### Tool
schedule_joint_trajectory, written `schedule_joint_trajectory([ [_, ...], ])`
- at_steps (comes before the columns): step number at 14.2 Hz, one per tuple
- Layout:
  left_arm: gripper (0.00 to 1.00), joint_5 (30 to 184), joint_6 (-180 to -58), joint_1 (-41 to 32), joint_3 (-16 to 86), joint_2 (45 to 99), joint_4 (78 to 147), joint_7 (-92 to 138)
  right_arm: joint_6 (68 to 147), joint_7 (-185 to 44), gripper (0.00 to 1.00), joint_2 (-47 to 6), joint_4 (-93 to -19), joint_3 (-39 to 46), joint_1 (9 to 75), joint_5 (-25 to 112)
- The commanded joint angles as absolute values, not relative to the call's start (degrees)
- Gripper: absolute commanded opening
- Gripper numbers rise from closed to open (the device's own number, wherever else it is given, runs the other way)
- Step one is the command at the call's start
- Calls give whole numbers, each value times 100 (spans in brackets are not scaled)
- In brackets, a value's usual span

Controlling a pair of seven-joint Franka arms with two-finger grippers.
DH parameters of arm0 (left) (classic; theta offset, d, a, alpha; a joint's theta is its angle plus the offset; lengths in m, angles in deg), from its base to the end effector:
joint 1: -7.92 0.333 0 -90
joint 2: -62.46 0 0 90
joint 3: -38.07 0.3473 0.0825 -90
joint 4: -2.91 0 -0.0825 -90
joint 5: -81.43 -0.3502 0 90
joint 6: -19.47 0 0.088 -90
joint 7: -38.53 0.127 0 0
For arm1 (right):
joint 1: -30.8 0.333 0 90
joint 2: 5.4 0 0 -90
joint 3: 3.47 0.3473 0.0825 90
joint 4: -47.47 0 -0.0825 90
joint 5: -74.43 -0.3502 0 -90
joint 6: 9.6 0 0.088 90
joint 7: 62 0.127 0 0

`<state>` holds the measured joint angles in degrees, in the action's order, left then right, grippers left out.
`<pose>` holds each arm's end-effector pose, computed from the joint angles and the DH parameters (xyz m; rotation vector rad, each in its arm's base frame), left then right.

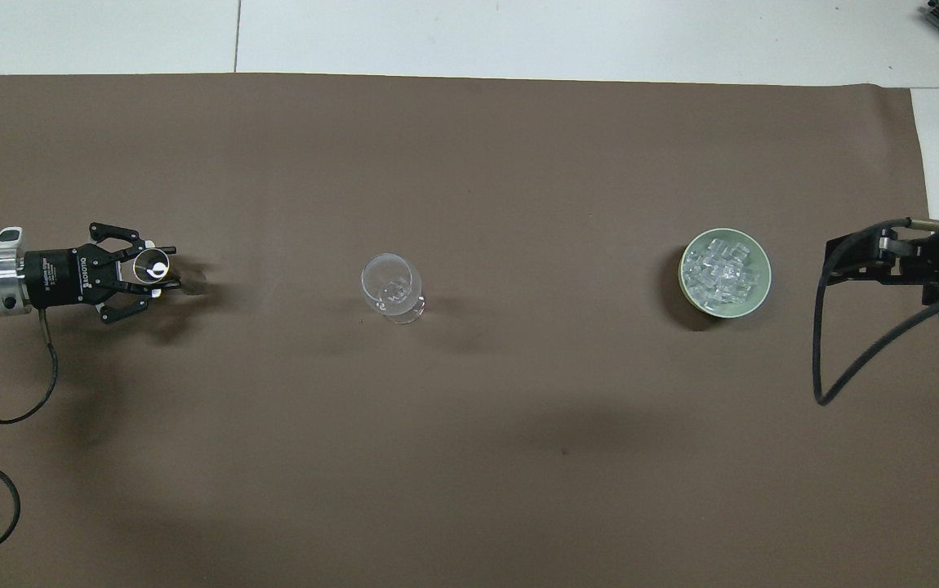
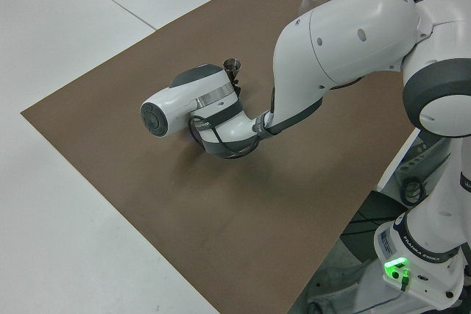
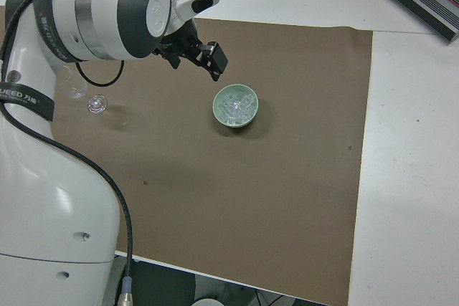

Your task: Pour wine and add ice with both arms

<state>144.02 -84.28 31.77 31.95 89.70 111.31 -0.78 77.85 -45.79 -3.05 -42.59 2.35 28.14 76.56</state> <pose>0.5828 0.0963 0.3015 1.4758 1.5316 -0.8059 0.5017 0.0241 0.6524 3.0797 -0.3548 0.0035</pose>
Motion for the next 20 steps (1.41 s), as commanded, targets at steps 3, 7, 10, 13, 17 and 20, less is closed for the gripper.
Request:
schedule_joint_trajectory([
  [3, 29, 14532, -8406, 3209, 3191, 8795, 11356, 12, 7794, -4724, 100, -285, -4270, 268, 2737, 7681],
  [7, 7, 14532, -8380, 3209, 3200, 8804, 11356, 12, 7794, -4724, 100, -285, -4270, 268, 2737, 7681],
  [10, 0, 14532, -8371, 3218, 3200, 8795, 11356, 12, 7794, -4724, 100, -285, -4270, 268, 2737, 7681],
  [13, 0, 14532, -8327, 3218, 3200, 8795, 11347, 12, 7794, -4724, 100, -285, -4270, 268, 2737, 7681],
  [17, 0, 14489, -7932, 3332, 3209, 8804, 11120, -49, 7794, -4724, 100, -285, -4270, 268, 2737, 7681],
  [20, 0, 14445, -7923, 3315, 3227, 8716, 10952, -444, 7794, -4724, 100, -285, -4270, 268, 2737, 7681],
])
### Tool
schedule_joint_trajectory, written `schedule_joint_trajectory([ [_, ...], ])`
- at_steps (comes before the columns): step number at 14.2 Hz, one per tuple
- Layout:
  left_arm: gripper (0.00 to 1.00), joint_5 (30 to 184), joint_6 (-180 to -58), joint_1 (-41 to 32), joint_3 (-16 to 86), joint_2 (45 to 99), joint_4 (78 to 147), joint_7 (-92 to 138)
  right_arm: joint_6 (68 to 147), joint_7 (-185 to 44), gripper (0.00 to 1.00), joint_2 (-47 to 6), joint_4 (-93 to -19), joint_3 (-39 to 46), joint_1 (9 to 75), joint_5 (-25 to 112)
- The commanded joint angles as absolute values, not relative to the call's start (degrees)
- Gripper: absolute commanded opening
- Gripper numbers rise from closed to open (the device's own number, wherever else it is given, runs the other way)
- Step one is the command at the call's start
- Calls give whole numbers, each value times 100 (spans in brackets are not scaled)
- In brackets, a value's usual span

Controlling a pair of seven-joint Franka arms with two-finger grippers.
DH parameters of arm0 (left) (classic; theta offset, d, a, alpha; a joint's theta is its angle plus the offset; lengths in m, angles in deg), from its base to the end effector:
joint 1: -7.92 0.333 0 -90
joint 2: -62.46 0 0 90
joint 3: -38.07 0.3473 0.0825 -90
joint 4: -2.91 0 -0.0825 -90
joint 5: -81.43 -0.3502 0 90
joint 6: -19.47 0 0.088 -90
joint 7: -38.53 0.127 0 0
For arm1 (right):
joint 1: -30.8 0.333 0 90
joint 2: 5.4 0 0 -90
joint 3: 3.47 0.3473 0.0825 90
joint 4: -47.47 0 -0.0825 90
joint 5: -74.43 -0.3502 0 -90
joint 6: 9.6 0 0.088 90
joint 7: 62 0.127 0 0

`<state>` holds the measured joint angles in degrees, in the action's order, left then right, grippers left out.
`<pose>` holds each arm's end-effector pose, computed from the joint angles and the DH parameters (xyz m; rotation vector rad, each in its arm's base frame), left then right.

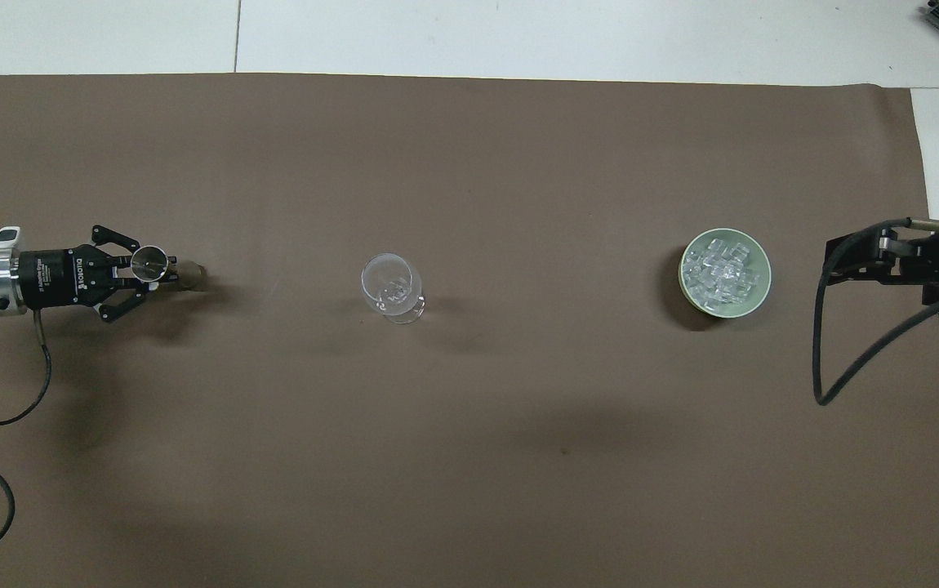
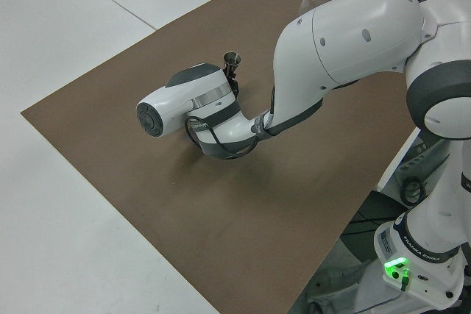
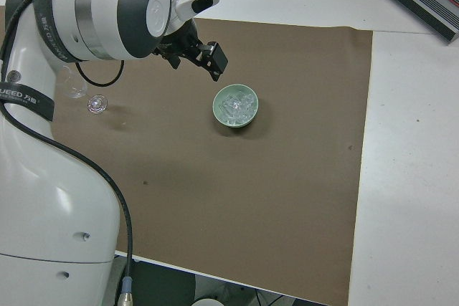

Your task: Pour wine and add ice with both arms

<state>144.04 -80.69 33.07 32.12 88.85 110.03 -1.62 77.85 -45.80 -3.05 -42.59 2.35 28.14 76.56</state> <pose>0.5821 0.1057 0.3203 1.4604 1.5001 -0.8252 0.5017 0.0241 0.6524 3.0797 -0.3546 0.0035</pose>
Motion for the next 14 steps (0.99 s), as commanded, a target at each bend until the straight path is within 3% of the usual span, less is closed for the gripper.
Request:
schedule_joint_trajectory([
  [1, 0, 14384, -7931, 3280, 3227, 8664, 10899, -576, 7794, -4724, 100, -285, -4270, 268, 2737, 7681],
  [14, 0, 13707, -8037, 2498, 3209, 7881, 10583, -2413, 7794, -4724, 100, -285, -4270, 268, 2737, 7681],
])
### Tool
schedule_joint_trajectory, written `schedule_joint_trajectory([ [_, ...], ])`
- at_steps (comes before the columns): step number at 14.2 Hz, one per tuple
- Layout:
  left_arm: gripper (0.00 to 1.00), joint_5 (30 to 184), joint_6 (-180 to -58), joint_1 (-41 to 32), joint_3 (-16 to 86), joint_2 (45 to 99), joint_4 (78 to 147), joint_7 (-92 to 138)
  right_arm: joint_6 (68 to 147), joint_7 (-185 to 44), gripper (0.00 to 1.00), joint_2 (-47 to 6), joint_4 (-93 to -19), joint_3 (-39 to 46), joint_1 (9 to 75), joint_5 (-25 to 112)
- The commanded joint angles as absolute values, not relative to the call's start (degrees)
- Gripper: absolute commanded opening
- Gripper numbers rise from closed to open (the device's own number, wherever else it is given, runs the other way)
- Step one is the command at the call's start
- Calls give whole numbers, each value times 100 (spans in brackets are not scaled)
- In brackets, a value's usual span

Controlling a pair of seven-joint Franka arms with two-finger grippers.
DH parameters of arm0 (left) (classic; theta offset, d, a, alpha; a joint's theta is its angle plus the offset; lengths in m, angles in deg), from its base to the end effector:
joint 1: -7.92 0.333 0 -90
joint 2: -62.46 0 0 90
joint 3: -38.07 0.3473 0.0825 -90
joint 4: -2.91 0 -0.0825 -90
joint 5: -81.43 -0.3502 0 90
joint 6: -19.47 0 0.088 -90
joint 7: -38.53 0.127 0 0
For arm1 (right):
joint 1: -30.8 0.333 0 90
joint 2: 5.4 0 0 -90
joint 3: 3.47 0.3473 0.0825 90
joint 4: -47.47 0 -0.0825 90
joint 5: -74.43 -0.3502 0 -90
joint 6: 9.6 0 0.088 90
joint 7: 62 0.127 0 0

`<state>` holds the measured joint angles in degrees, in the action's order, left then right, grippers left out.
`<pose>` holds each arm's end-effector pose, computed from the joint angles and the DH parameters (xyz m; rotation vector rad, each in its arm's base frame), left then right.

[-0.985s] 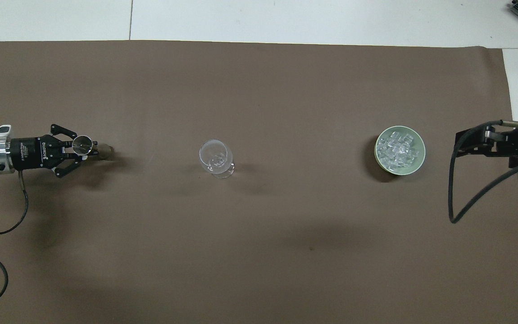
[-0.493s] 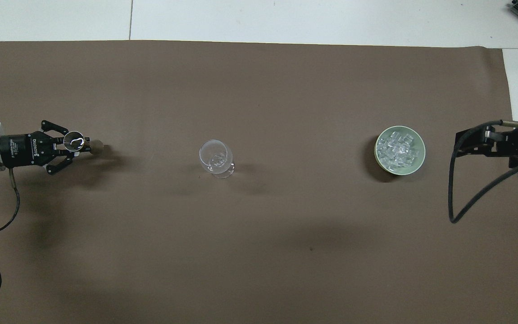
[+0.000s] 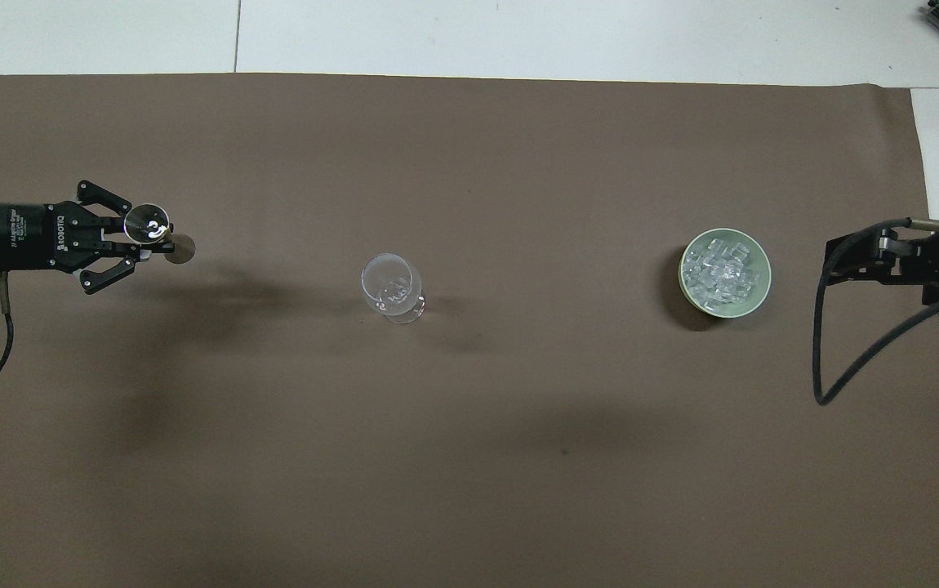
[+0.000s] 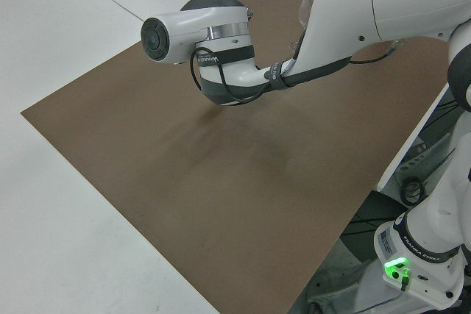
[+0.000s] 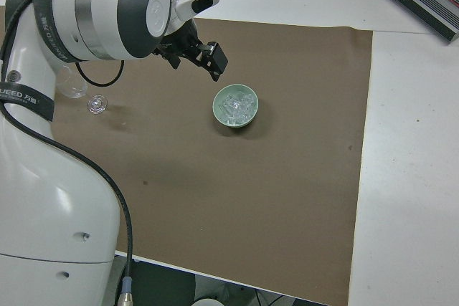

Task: Pour wine and add ice with both arms
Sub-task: 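Carry the dark bottle with the left gripper over the clear glass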

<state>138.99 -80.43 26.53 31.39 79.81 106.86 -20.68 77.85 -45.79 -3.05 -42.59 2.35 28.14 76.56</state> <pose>0.5920 0.0366 0.4260 1.5351 1.6311 -0.8676 0.5017 0.0241 0.6524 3.0797 -0.3548 0.0035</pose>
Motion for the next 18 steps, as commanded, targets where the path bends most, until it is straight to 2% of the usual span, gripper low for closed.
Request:
schedule_joint_trajectory([
  [1, 0, 13663, -8037, 2428, 3209, 7881, 10539, -2571, 7794, -4724, 100, -285, -4270, 268, 2737, 7681],
  [7, 0, 13697, -8046, 1988, 3183, 7872, 10407, -3143, 7794, -4724, 100, -285, -4270, 268, 2737, 7681],
  [11, 0, 13715, -8037, 1453, 3183, 7819, 10451, -3258, 7794, -4724, 100, -285, -4270, 268, 2737, 7681],
  [18, 0, 13654, -8002, 750, 3200, 7468, 10582, -3372, 7794, -4724, 100, -285, -4270, 268, 2737, 7681],
])
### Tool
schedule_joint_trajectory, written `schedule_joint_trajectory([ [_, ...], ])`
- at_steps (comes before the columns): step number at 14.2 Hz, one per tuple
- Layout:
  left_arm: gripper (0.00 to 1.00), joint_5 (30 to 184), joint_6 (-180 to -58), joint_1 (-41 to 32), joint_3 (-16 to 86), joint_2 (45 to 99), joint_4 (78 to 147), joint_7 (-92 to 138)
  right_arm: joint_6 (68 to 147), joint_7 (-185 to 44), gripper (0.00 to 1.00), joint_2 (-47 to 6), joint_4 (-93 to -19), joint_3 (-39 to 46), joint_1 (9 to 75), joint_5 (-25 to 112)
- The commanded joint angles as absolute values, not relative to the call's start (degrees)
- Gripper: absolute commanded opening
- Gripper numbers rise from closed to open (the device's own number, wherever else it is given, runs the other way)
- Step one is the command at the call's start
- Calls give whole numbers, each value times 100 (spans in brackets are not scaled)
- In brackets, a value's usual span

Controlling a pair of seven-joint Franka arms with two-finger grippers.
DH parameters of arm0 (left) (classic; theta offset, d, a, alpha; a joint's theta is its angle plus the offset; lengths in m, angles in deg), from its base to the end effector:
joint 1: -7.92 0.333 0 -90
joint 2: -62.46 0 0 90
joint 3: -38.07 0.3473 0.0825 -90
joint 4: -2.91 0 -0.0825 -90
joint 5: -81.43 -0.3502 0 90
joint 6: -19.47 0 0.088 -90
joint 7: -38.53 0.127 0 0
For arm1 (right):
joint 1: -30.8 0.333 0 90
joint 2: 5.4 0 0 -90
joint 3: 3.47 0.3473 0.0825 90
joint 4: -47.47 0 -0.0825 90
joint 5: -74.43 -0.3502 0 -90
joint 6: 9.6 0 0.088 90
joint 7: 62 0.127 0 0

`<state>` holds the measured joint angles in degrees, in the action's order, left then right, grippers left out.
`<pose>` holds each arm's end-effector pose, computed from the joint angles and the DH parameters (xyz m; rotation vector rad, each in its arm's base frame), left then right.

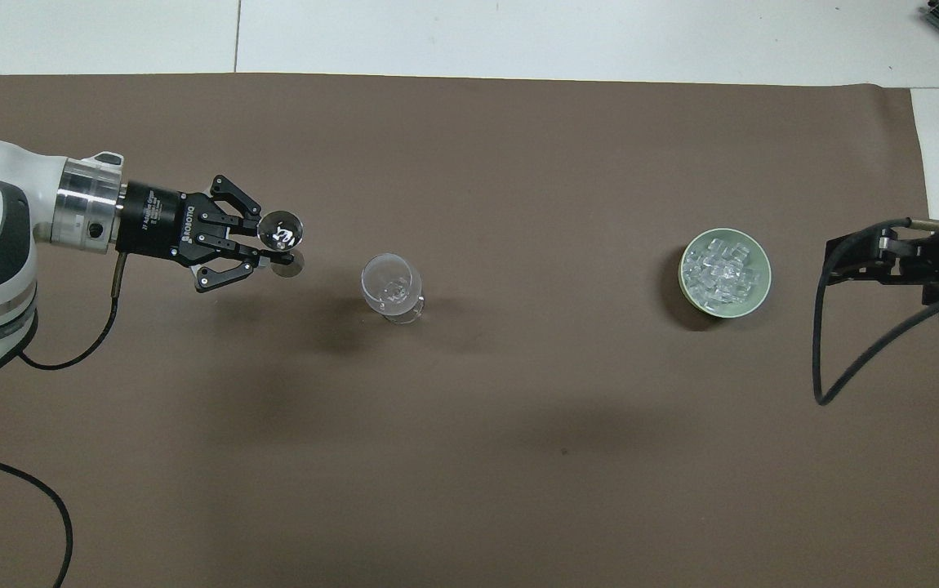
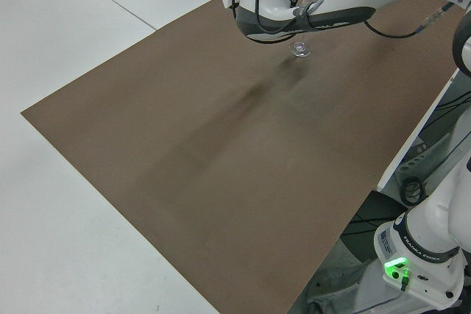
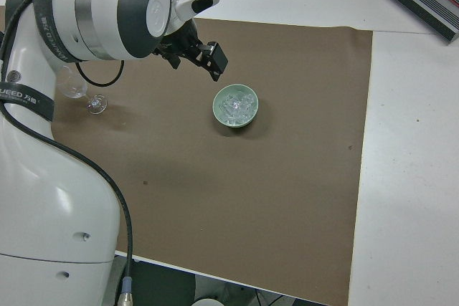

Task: Pour wine and add ice with both arms
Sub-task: 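Carry the dark bottle with the left gripper over the clear glass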

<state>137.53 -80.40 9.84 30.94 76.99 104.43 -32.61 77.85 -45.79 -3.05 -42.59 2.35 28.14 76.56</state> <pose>0.5783 -0.1379 0.4699 1.7338 1.5845 -1.0244 0.5017 0.0241 0.6524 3.0797 -0.3548 0.0035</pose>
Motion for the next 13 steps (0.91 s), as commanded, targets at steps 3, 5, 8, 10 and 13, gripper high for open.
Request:
schedule_joint_trajectory([
  [3, 0, 13153, -8019, 503, 3191, 7441, 10583, -3486, 7794, -4724, 100, -285, -4270, 268, 2737, 7681],
  [5, 0, 13091, -8019, 467, 3200, 7441, 10583, -3478, 7794, -4724, 100, -285, -4270, 268, 2737, 7681],
  [8, 0, 12942, -8046, 450, 3200, 7441, 10548, -3556, 7794, -4724, 100, -285, -4270, 268, 2737, 7681],
  [10, 0, 12837, -8054, 450, 3200, 7441, 10513, -3661, 7794, -4724, 100, -285, -4270, 268, 2737, 7681],
  [13, 0, 12643, -8265, 336, 3191, 7441, 10407, -3925, 7794, -4724, 100, -285, -4270, 268, 2737, 7681],
])
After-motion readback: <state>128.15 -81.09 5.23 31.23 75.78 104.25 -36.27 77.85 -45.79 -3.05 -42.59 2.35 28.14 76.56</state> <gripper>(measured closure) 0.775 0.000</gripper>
